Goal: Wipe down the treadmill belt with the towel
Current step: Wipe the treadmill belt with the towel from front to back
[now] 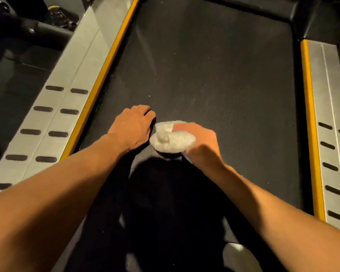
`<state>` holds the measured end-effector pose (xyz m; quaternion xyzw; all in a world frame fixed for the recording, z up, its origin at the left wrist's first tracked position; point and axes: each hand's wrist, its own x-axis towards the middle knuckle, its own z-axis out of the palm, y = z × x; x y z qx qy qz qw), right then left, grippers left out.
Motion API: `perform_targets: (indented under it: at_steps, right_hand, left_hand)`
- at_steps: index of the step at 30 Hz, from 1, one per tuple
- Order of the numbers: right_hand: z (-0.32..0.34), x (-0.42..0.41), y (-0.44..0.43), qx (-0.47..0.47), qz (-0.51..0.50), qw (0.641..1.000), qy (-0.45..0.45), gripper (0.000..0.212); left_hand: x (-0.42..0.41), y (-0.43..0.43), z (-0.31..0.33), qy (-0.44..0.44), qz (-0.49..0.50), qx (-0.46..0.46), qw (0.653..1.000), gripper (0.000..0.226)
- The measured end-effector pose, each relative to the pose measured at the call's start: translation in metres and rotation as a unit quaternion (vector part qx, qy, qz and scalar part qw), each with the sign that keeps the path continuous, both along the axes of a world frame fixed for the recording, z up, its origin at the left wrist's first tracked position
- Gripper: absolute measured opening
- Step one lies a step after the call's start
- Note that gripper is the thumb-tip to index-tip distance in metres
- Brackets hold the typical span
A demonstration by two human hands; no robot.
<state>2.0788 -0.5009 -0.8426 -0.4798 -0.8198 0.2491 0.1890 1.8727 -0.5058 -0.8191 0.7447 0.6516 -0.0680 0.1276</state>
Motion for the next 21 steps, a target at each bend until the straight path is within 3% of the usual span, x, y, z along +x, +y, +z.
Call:
perform_targets:
  at_steps: [3,5,9,11,13,14,17,18,21]
  right_hand:
    - [0.004,0.001,0.050,0.032,-0.110,0.993,-0.009,0.039]
    - [-0.001,-0.004,0.057,0.010,-0.122,0.993,0.001,0.047]
    - [-0.008,-0.013,0.000,-0.075,0.006,0.995,-0.065,0.046]
    - [-0.010,-0.013,-0.040,-0.031,0.088,0.995,-0.022,0.041]
    - [-0.009,-0.017,-0.056,-0.058,0.114,0.991,0.032,0.040]
    - [-0.009,-0.020,-0.047,-0.062,0.101,0.992,0.041,0.038]
    - [-0.005,-0.027,0.005,-0.084,-0.066,0.986,0.129,0.039]
    - [-0.007,-0.030,0.023,-0.093,-0.079,0.987,0.108,0.046]
    - [-0.017,-0.029,0.026,-0.035,0.025,0.999,-0.025,0.065]
  left_hand:
    - [-0.007,0.000,-0.001,0.014,-0.011,0.011,1.000,0.039]
    - [-0.012,0.002,-0.001,0.033,-0.014,0.016,0.999,0.039]
    - [-0.018,0.003,0.002,0.040,0.014,0.015,0.999,0.037]
    - [-0.023,0.000,0.001,0.046,0.025,-0.002,0.999,0.040]
    - [-0.029,-0.005,0.001,0.059,0.027,-0.013,0.998,0.045]
    - [-0.032,-0.008,0.002,0.061,0.033,-0.019,0.997,0.046]
    - [-0.036,-0.014,0.008,0.068,0.051,-0.043,0.995,0.052]
    - [-0.036,-0.014,0.011,0.073,0.052,-0.052,0.995,0.054]
    - [-0.035,-0.013,0.015,0.062,0.068,-0.078,0.993,0.053]
